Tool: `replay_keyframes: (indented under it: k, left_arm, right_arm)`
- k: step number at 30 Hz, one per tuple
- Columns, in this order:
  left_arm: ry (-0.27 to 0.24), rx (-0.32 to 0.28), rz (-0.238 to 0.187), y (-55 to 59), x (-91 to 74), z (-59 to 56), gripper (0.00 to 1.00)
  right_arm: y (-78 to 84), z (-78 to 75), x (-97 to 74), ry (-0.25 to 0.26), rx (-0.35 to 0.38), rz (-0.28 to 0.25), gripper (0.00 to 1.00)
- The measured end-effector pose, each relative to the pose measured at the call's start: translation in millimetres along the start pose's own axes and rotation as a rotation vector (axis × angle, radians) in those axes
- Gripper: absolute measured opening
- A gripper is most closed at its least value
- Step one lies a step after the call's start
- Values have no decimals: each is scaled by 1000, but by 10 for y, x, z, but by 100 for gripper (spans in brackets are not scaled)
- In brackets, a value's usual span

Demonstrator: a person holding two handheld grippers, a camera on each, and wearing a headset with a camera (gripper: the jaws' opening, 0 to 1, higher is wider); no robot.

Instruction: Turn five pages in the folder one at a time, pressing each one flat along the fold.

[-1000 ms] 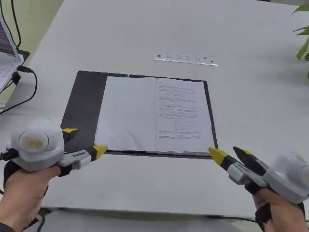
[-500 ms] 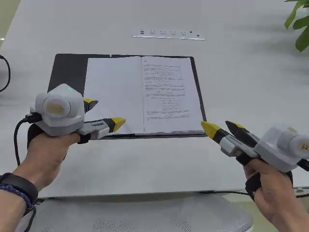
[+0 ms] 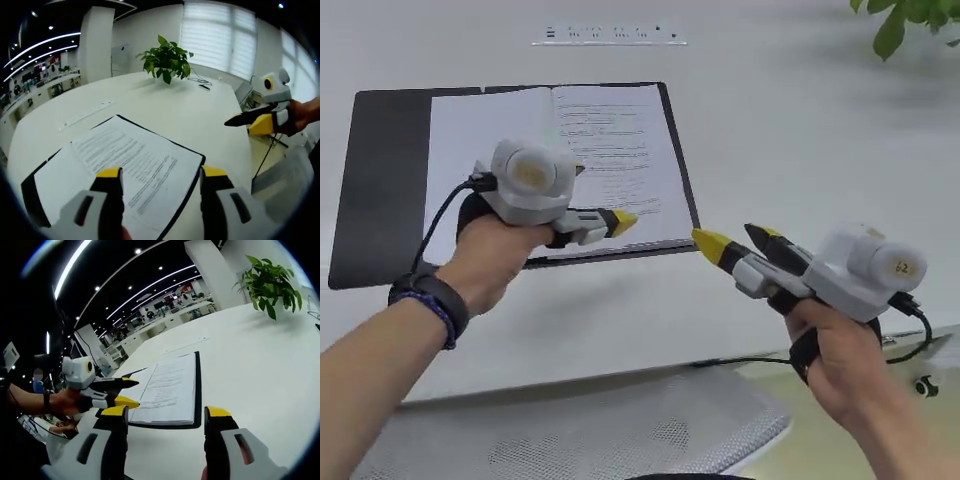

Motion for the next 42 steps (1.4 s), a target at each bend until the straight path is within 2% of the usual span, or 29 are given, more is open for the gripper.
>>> replay_keyframes:
  k: [3,5,9,11,15,18,21,22,23,24,30,33,36,42]
  left_arm:
    - [-2,-2,10,27,194,-69,62]
    - [-8,-13,0,44,310,-105,63]
    - [-22,-7,26,165,473,-138,63]
    - [-24,-2,46,235,535,-156,63]
    - [-26,-10,55,273,616,-193,63]
    - [-30,6,57,304,678,-203,62]
    - [-28,47,99,419,702,-208,62]
    - [-34,92,102,422,697,-196,62]
    - [-34,103,102,417,698,-217,62]
    - [-32,90,97,431,723,-198,61]
    - [-34,99,94,451,747,-157,60]
    - [-52,81,83,440,750,-109,56]
    - [-58,77,81,433,727,-116,52]
    - [-60,59,77,424,723,-61,47]
  right_arm:
    - [22,-42,11,-6,5,8,60]
    - [39,-52,20,-14,2,18,60]
    - [56,-95,37,-23,12,29,60]
    - [73,-108,42,-34,11,44,60]
    - [72,-161,47,-47,9,59,60]
    - [60,-211,61,-50,13,61,60]
    - [45,-234,76,-54,13,62,60]
    - [44,-242,81,-55,14,63,60]
    - [43,-249,89,-57,16,65,60]
    - [43,-256,97,-60,15,66,60]
    - [70,-298,145,-71,19,76,59]
    - [54,-301,186,-80,24,75,58]
    - [42,-298,230,-87,27,75,58]
    - [43,-324,441,-105,35,74,55]
Point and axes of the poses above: the centre of the closed fingertips' face, and the gripper's own axes: x roughly forward along the fingers, z roughly to its left, y roughly out of its underside, the point moved 1 cm from there along -x, roughly backward along the fingers, and after that the axes turned 8 degrees about -z, right-handed, at the moved point
